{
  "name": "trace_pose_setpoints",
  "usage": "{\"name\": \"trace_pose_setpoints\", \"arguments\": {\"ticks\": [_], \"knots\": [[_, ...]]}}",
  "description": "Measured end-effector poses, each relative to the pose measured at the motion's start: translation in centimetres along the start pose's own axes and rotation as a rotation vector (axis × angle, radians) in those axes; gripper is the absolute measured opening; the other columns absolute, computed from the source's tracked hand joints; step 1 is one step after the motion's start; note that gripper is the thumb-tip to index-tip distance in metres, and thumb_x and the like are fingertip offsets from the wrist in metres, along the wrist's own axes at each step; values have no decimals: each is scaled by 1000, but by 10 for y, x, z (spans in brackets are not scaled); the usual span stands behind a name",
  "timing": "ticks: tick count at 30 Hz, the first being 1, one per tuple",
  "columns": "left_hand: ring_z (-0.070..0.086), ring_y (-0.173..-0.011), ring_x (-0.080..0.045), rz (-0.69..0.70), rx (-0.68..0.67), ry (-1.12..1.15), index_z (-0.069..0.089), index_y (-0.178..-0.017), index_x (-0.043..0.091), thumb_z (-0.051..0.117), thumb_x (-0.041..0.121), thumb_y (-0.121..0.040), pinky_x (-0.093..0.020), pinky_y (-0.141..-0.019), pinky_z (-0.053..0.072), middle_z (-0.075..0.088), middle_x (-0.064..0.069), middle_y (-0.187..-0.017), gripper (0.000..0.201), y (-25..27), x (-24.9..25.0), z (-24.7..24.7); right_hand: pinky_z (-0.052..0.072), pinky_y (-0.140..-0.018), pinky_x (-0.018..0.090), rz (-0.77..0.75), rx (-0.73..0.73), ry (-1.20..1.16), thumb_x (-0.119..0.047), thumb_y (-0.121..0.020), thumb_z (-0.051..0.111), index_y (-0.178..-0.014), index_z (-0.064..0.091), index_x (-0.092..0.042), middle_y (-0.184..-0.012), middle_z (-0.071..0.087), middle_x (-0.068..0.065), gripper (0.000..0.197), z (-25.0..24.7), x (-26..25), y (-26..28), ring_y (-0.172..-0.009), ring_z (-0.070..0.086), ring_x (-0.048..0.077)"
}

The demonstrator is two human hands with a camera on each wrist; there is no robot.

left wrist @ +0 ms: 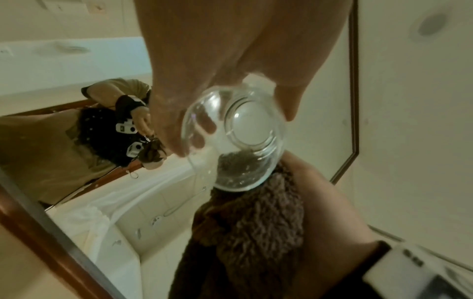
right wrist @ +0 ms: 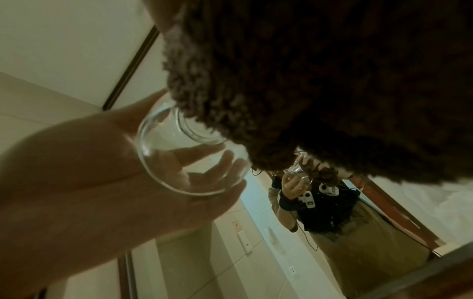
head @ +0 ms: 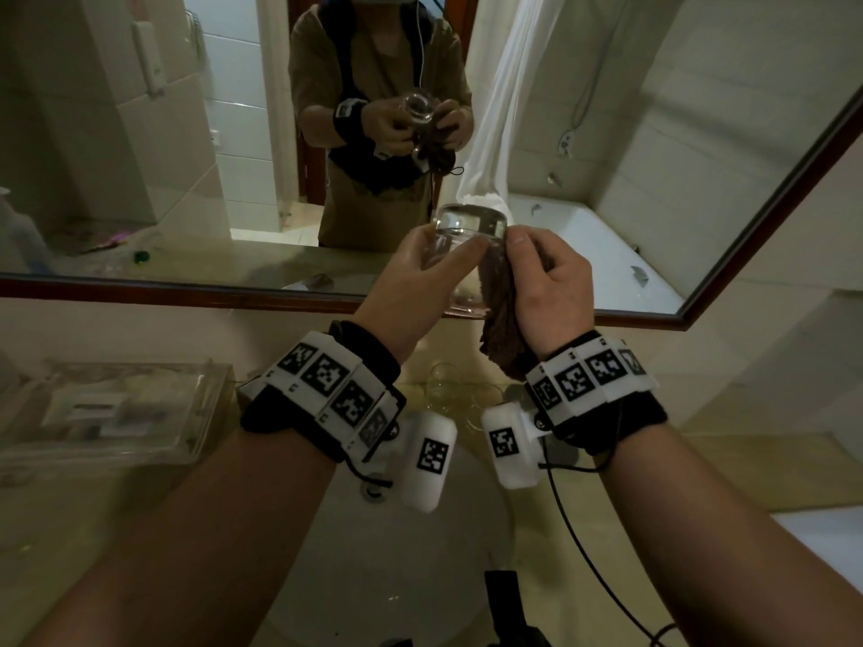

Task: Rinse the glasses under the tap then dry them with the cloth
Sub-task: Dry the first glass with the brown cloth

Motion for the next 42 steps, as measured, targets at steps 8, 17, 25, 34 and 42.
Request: {"name": "trace_pose_setpoints", "arguments": {"ticks": [8, 17, 25, 34, 42], "knots": [[68, -100, -26, 33, 85, -22, 55, -116, 17, 81, 43, -62, -45, -86, 57, 68, -6, -109, 66, -3, 7, -6, 51, -88, 32, -114, 19, -18, -29, -92, 51, -101, 69, -15, -97, 70, 2, 25, 1, -22, 6, -95, 64, 13], [68, -94, -21, -69, 27, 76, 55, -124, 12, 64, 27, -92, -45, -87, 55, 66, -6, -114, 37, -2, -7, -3, 50, -76, 22, -37, -24, -7, -25, -95, 51, -94, 68, -22, -87, 68, -5, 17, 6, -5, 0, -84, 64, 9], [66, -85, -17, -102, 52, 109, 55, -117, 14, 60, 26, -94, -35, -74, 56, 66, -6, -106, 26, -3, -16, -6, 47, -78, 17, -32, -52, -3, -25, -95, 51, -94, 67, -22, -87, 67, -8, 16, 10, 2, 0, -84, 61, 2], [60, -114, -27, -255, 208, 373, 60, -122, 20, 58, 39, -92, -44, -100, 48, 59, -9, -128, 35, -8, -45, -31, 49, -70, 22, 244, -108, -317, -22, -83, 65, -78, 69, -19, -74, 66, -6, 7, 5, 39, 8, -76, 62, 7], [62, -93, -18, -145, 231, 351, 23, -150, 13, 62, 19, -92, -46, -87, 54, 51, -9, -123, 70, -7, -49, -27, 50, -78, 38, 400, -242, -543, -5, -58, 50, -98, 60, -5, -98, 59, 15, 41, 16, 50, 9, -90, 57, 31]]}}
Point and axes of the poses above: each hand's wrist, its own y-axis away from the middle knuckle, its own z-axis out of the palm, x = y × z, the point moved 8 cm from there along -y, towards the middle knuckle
